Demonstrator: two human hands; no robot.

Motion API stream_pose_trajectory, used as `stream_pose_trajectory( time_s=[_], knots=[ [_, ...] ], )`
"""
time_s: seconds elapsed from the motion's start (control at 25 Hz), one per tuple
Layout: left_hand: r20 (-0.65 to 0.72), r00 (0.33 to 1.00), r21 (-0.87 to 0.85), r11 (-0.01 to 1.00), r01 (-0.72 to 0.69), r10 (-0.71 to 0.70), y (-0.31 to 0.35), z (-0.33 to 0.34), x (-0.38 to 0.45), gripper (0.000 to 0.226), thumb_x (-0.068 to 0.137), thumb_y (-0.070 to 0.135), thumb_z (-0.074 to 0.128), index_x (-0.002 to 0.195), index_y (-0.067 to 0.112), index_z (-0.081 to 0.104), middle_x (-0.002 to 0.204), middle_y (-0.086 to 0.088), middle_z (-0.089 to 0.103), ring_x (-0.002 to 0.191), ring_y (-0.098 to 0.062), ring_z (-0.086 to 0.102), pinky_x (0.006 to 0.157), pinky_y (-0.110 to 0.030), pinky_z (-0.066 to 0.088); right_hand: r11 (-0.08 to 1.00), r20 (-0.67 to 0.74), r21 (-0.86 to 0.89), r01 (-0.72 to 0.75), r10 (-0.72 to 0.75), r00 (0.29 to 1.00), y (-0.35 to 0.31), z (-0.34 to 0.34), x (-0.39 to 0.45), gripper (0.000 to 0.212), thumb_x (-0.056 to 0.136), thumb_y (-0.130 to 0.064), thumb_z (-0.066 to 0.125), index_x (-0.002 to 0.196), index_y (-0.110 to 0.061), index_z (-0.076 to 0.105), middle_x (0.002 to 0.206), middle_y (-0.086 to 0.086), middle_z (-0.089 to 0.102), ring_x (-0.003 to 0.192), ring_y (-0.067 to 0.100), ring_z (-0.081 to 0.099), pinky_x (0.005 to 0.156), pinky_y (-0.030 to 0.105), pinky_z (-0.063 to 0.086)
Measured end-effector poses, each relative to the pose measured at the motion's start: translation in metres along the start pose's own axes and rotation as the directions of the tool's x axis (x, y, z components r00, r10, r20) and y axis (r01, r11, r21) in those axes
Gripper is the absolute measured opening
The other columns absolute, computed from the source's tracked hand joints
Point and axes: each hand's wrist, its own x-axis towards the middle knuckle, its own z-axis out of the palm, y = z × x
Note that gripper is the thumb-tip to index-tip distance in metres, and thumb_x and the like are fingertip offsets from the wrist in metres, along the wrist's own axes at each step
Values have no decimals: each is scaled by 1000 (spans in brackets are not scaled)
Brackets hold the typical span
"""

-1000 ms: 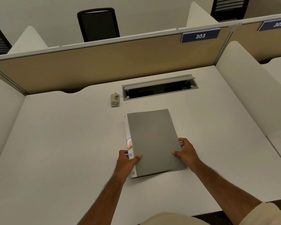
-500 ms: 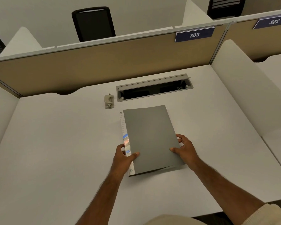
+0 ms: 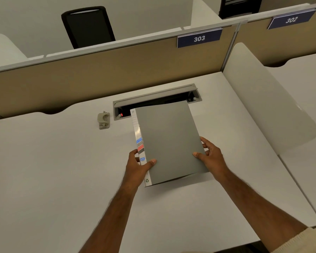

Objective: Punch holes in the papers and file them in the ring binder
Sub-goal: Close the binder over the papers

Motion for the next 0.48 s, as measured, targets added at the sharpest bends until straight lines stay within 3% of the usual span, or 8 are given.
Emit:
stream_pose_trajectory(
  time_s=[0.2,0.4,0.48],
  knots=[
    [30,1000,10,1000,3,-3,16,40,13,77,84,30,83,146,20,38,123,-6,60,95,-20,65,78,-31,56,999,-10,-37,-4,3,1000,8,-34,24,65,89,-14,73,146,-30,47,115,-2,62,68,12,58,58,12,49],
    [62,998,4,1000,26,-26,29,75,29,76,83,30,85,144,21,41,117,-1,61,90,-7,64,80,-30,56,998,-19,-62,-27,26,999,21,-62,49,67,90,-14,72,149,-27,44,120,0,62,68,10,58,60,12,48],
    [75,997,22,999,34,-35,32,87,36,77,83,32,85,144,22,40,117,-1,61,92,-9,64,78,-28,55,998,-24,-56,-42,41,999,25,-70,57,67,90,-14,73,149,-27,44,119,0,61,71,10,59,60,12,48]
  ],
)
